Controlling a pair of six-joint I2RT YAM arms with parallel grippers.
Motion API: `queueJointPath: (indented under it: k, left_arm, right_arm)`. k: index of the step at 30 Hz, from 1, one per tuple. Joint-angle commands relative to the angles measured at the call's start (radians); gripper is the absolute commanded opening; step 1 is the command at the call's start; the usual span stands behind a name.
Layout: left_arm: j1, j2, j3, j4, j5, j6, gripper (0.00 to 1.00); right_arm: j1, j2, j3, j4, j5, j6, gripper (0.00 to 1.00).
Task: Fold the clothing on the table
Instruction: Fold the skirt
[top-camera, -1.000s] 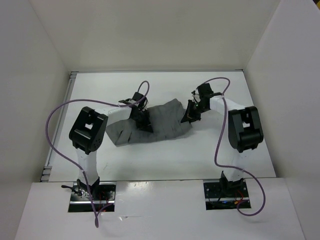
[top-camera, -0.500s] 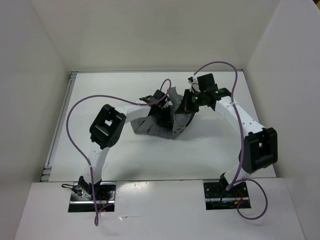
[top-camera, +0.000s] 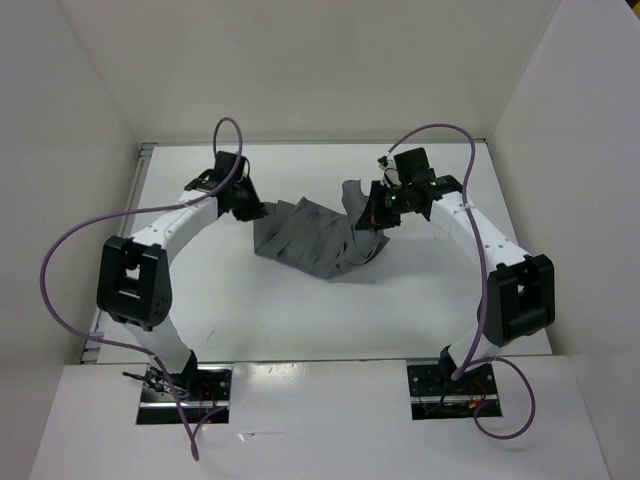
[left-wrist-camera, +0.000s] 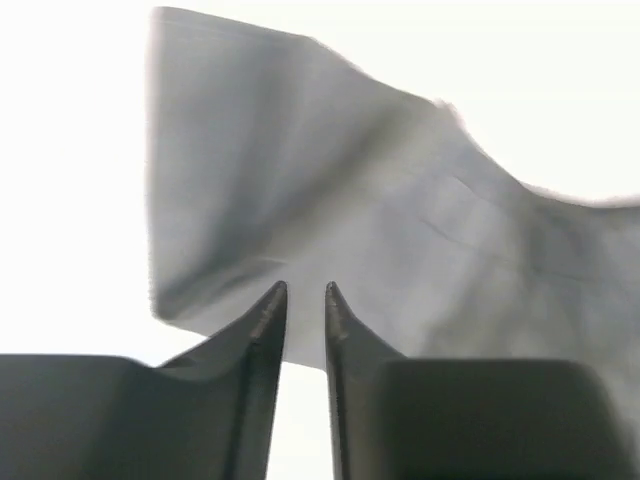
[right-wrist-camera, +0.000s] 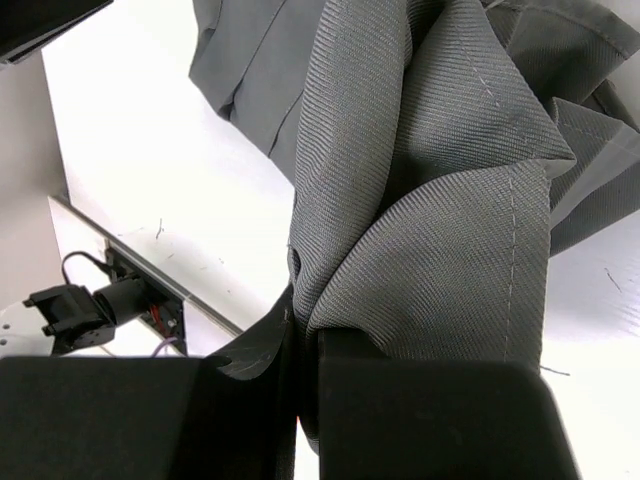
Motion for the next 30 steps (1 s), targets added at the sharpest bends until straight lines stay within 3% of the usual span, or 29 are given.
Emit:
queueJointPath:
  k: [1,5,11,20,30]
  left_arm:
    - [0.035,0.038,-0.093,-0.034,-0.181,-0.021,0.22]
    - [0.047,0.151,-0.094,-0.047,-0.171,-0.021,0.15]
    - [0.024,0.21,-0.137,0.018,-0.108,-0.05,0.14]
    - [-0.058,0.175,-0.204,0.114,0.079,-0.095,0.14]
    - [-0.095,0.118,-0.224,0.124,0.099,-0.118,0.14]
  right_arm:
    - [0.0,-0.001,0.052,-0.016,0.006,-0.026,0.0]
    - [0.0,-0.001,0.052,-0.025,0.006,-0.036,0.0]
    - [0.0,0.028,0.098,-0.025,0.006,-0.036,0.0]
    - [0.054,0.167,0.224,0.018,-0.046,-0.014,0.0]
    - [0.158,0.344,0.351,0.05,-0.086,0.039,0.0]
